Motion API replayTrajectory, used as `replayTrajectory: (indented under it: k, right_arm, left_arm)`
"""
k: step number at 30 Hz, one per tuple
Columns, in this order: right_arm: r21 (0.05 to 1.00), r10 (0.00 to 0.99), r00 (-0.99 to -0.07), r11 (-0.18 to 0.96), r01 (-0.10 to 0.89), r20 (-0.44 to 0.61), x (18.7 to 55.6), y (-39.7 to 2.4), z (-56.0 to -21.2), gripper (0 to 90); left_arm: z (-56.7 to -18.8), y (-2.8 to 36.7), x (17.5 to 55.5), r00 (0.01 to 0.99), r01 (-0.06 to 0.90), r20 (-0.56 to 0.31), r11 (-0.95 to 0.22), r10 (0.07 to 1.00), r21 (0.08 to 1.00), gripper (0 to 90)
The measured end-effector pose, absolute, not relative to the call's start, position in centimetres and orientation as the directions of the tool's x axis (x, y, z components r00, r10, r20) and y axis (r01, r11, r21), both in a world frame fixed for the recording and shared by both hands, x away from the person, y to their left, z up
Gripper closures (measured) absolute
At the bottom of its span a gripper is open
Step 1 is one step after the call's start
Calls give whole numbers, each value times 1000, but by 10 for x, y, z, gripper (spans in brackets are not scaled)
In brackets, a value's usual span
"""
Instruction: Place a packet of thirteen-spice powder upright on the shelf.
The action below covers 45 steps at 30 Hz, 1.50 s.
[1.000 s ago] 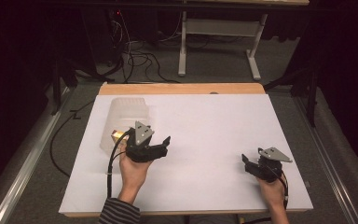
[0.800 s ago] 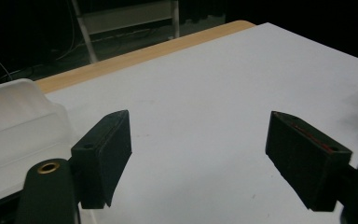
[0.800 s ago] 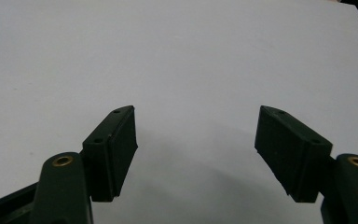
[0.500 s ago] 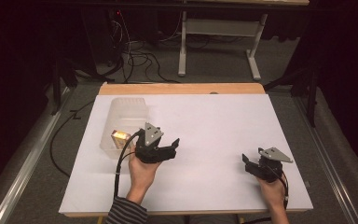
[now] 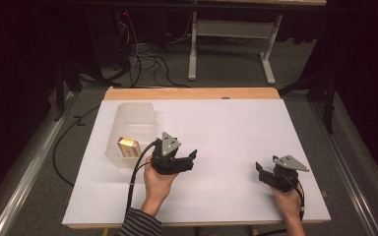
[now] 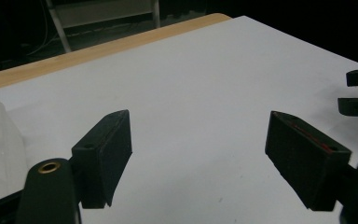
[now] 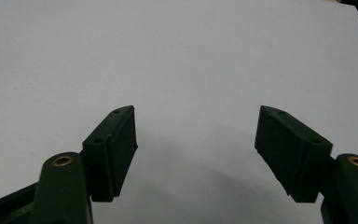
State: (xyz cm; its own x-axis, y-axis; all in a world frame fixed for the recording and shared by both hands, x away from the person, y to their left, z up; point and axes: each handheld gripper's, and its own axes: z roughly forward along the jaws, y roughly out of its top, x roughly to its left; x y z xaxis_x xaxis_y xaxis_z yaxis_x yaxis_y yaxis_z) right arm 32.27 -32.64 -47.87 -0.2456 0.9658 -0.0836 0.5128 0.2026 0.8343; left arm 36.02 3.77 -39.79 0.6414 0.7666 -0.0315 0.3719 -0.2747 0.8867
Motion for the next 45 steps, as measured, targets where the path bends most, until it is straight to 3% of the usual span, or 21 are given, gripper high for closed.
replayTrajectory:
  k: [45]
  right_arm:
    - [831,967,-240,201,518,-84,323,-325,-479,298]
  left_arm:
    - [-448,11,368,645,437,-67,-295,761,850,240]
